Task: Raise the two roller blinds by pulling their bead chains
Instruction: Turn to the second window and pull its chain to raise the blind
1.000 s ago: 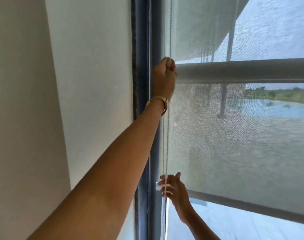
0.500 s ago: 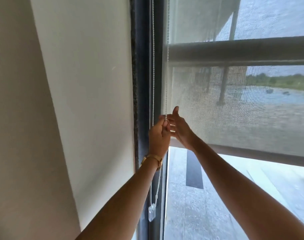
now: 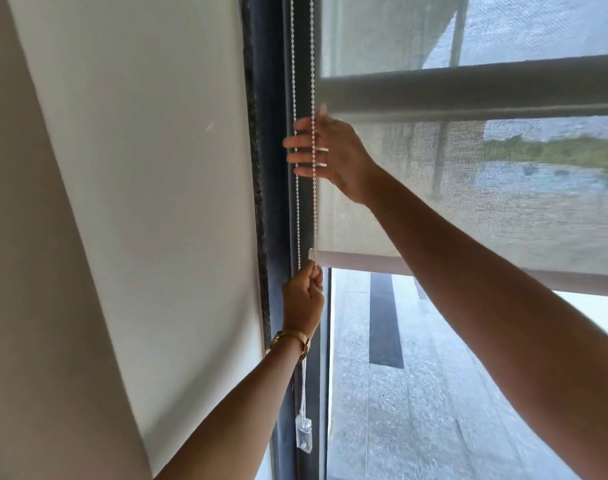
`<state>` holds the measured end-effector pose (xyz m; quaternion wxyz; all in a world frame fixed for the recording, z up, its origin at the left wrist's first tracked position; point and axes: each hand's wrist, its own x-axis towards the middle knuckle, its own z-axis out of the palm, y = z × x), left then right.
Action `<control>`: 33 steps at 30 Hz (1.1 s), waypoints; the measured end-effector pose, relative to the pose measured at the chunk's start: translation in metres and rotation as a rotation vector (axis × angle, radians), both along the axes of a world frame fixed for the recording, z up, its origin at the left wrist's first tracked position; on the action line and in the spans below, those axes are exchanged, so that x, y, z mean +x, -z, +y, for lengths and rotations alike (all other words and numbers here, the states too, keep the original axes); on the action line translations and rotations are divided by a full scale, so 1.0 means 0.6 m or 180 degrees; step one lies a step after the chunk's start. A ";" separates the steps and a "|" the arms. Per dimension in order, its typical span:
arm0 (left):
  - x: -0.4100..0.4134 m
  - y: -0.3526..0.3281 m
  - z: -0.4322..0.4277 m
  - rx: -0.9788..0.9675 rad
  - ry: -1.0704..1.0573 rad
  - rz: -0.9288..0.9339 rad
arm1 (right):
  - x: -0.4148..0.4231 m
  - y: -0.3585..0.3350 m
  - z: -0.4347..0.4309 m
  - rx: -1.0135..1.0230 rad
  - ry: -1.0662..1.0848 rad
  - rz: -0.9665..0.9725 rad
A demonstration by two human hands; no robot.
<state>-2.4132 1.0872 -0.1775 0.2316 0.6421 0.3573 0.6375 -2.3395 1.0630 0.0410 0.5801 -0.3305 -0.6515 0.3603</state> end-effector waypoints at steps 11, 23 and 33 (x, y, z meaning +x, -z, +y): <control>-0.006 0.058 -0.016 -0.0070 0.0071 0.0217 | -0.040 -0.114 0.005 0.0310 0.0242 0.0708; -0.032 0.177 -0.032 -0.0300 -0.0223 0.0888 | -0.044 -0.013 0.028 0.0579 0.0262 0.0540; -0.023 0.241 -0.034 -0.1010 -0.0104 0.1034 | -0.042 0.080 0.029 0.0537 0.0381 0.0630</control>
